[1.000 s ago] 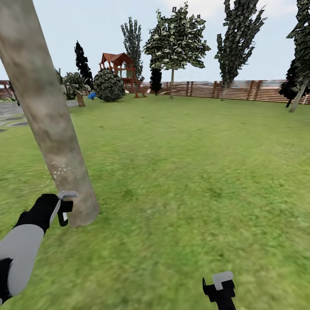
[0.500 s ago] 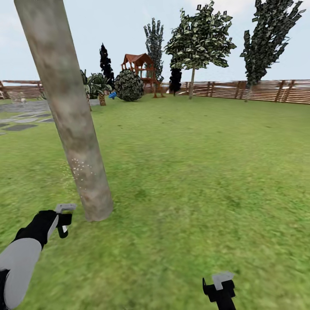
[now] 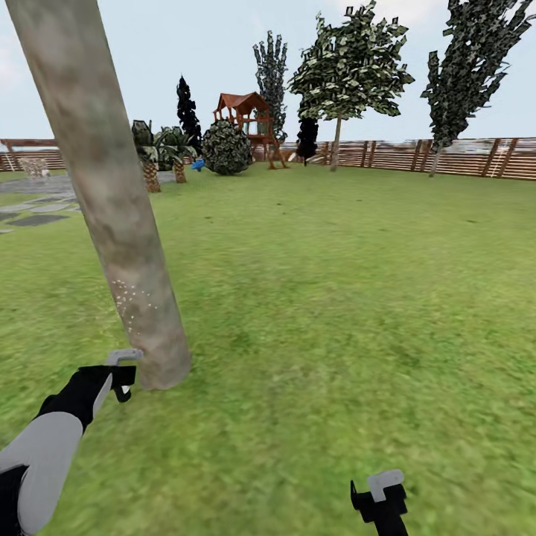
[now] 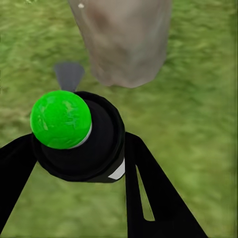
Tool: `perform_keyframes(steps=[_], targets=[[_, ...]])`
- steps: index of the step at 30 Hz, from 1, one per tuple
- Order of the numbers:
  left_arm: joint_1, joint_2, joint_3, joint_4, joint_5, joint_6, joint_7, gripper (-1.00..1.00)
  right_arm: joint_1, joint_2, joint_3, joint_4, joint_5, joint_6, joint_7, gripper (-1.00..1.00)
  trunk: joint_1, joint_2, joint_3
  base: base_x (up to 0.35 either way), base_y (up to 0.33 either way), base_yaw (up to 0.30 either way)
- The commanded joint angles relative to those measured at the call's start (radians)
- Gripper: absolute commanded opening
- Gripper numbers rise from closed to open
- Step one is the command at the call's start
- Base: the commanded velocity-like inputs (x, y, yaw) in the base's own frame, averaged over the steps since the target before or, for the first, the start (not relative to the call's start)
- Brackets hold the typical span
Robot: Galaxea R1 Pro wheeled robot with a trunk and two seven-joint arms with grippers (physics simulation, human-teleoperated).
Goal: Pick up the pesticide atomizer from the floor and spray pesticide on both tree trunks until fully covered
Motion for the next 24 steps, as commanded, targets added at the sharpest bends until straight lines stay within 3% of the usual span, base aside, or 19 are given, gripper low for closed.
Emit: perform_keyframes(steps=[1, 6, 9, 14, 20, 24], targets=[[0.0, 0.003, 0.008, -0.002, -0.011, 0.004, -0.009, -1.0, -0.001, 0.0, 0.008, 0.0, 0.005, 0.001, -0.01, 1.0, 0.0, 0.0, -0.001, 0.269, -0.168, 0.0], [0.003, 0.001, 0.008, 0.0, -0.01, 0.004, -0.01, -1.0, -0.001, 0.016, 0.01, -0.002, 0.002, 0.001, -0.007, 1.0, 0.0, 0.0, -0.001, 0.269, -0.168, 0.0], [0.038, 0.005, 0.009, -0.019, -0.006, 0.006, -0.01, -1.0, -0.001, 0.016, 0.008, 0.001, 0.003, 0.001, -0.006, 1.0, 0.0, 0.0, -0.001, 0.228, -0.189, 0.0], [0.048, -0.001, 0.007, -0.033, -0.001, 0.004, -0.009, -1.0, -0.001, 0.016, 0.009, 0.002, 0.004, 0.001, -0.005, 1.0, 0.0, 0.0, -0.001, -0.011, -0.265, 0.018], [0.053, 0.0, 0.008, -0.032, 0.0, 0.004, -0.007, -1.0, 0.016, 0.015, 0.009, 0.001, 0.004, 0.001, -0.007, 1.0, 0.0, 0.0, -0.001, -0.004, -0.276, 0.244], [0.07, 0.003, 0.009, -0.034, 0.001, 0.004, 0.045, -1.0, 0.022, 0.017, 0.009, 0.0, 0.003, 0.001, -0.008, 1.0, 0.0, 0.0, -0.001, 0.093, -0.266, 0.274]])
